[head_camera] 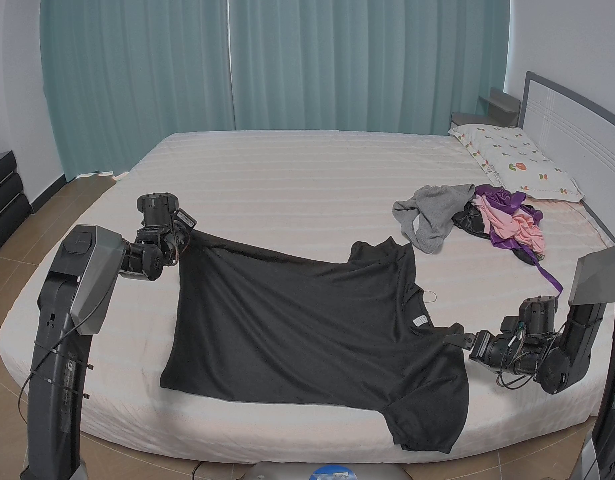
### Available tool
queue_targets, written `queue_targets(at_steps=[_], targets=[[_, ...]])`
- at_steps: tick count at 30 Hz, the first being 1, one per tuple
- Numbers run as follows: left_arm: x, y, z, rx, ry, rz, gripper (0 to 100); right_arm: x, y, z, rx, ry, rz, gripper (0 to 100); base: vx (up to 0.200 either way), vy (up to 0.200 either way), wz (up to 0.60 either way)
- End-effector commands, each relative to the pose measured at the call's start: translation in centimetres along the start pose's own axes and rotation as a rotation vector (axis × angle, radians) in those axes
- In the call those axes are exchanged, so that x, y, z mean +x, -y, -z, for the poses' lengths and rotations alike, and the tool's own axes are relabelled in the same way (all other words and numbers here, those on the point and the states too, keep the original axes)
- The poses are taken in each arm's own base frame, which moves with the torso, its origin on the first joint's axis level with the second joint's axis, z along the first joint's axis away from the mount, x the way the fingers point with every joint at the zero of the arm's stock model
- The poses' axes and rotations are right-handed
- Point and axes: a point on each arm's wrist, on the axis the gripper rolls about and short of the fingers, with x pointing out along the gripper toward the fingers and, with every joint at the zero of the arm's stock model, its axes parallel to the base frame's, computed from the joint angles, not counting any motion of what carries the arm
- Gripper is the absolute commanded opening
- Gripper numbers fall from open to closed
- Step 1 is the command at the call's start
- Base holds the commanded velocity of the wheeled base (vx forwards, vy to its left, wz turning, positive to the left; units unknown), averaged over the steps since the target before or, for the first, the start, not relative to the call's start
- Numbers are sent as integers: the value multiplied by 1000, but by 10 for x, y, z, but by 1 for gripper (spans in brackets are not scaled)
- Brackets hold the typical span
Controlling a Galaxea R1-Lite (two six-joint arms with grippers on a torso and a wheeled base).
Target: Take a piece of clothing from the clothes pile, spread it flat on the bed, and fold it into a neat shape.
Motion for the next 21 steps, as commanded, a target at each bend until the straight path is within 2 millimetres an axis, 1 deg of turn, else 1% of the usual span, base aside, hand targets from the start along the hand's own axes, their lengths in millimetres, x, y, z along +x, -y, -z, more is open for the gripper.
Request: queue_targets(at_steps=[1, 4, 8, 9, 15, 17, 20, 21], targets=[[13, -22, 5, 0, 2, -35, 0, -1, 2, 4, -1, -13, 8, 100, 0, 0, 0], [16, -29, 8, 17, -2, -46, 0, 0, 2, 4, -2, -16, 10, 100, 0, 0, 0], [18, -30, 10, 27, -7, -49, 0, -1, 2, 9, -2, -34, 17, 100, 0, 0, 0], [17, -30, 11, 30, -10, -50, 100, -1, 3, 10, -5, -38, 21, 100, 0, 0, 0], [16, -32, 15, 34, -26, -63, 100, 0, 6, 13, -19, -51, 30, 100, 0, 0, 0], [13, -38, 17, 41, -59, -105, 100, -2, 6, 15, -20, -57, 32, 100, 0, 0, 0], [0, -39, 8, 38, -83, -147, 100, -5, 5, 15, -23, -54, 31, 100, 0, 0, 0], [-1, -38, 8, 38, -84, -148, 100, -5, 5, 15, -23, -54, 31, 100, 0, 0, 0]])
